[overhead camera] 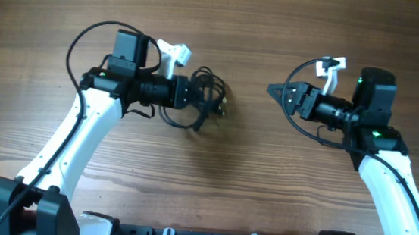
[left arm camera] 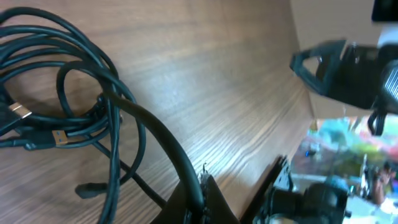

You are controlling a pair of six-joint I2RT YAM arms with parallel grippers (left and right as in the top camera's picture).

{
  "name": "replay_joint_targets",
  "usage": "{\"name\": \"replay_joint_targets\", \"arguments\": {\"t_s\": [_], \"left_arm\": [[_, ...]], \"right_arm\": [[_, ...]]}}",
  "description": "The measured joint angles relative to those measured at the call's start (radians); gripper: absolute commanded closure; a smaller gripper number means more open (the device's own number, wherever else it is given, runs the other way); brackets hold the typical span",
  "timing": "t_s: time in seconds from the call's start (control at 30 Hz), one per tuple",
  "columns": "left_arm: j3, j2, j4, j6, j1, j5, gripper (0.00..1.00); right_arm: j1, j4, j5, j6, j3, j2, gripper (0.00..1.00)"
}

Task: Untangle cables

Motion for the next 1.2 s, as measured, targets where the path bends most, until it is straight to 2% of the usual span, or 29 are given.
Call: {"name": "replay_joint_targets", "arguments": {"t_s": [0.1,0.17,0.2,0.27,0.6,0.77,0.87,1.2], "left_arm": [[0.000,0.000,-0.015,0.024,-0.025,-0.002,0.96],[0.000,0.000,-0.030,0.035,-0.034,-0.003,0.96],[0.000,0.000,-0.037,0.039,-0.034,-0.011,0.96],[0.000,0.000,-0.052,0.042,-0.034,-0.030,0.96],[0.000,0.000,-0.078,0.047,-0.034,-0.080,0.96],[0.000,0.000,-0.078,0.047,-0.034,-0.080,0.96],[0.000,0.000,-0.080,0.047,-0.034,-0.080,0.96],[0.000,0.000,-0.086,0.047,-0.034,-0.080,0.96]], "right_arm": [[0.041,0.000,0.028,0.031,0.000,0.000,0.27],[0.079,-0.004,0.064,0.053,0.000,0.001,0.38],[0.098,-0.006,0.086,0.063,0.000,0.004,0.48],[0.130,-0.006,0.119,0.082,0.000,0.019,0.54],[0.282,0.077,0.184,0.118,0.000,0.245,0.59],[0.352,0.213,0.183,0.144,0.000,0.324,0.63],[0.374,0.253,0.195,0.179,0.000,0.351,0.69],[0.377,0.267,0.242,0.219,0.000,0.376,0.69]]}}
